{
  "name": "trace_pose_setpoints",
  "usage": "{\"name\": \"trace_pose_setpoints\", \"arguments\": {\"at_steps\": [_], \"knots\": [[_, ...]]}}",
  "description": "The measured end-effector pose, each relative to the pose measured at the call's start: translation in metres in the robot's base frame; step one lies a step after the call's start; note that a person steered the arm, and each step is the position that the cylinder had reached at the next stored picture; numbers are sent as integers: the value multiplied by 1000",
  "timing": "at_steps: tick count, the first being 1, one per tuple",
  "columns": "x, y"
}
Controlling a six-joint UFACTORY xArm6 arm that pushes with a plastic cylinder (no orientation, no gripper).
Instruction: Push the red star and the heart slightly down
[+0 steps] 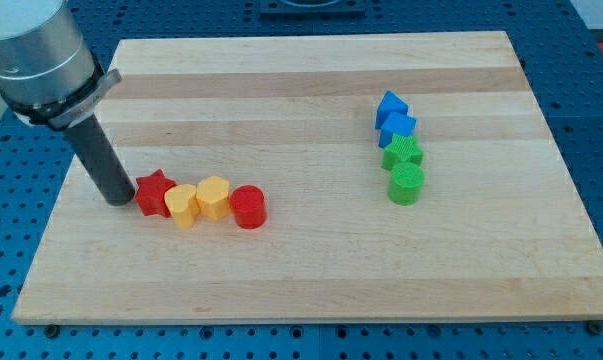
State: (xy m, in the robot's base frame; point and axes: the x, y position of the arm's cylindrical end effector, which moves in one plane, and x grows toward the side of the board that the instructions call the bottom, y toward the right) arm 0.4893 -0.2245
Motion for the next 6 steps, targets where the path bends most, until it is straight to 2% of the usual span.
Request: {"name": "trace_pose_setpoints", "arguments": {"at_steps": [2, 4, 6], "knots": [[-16, -8], [-38, 27], [-33, 40]]}}
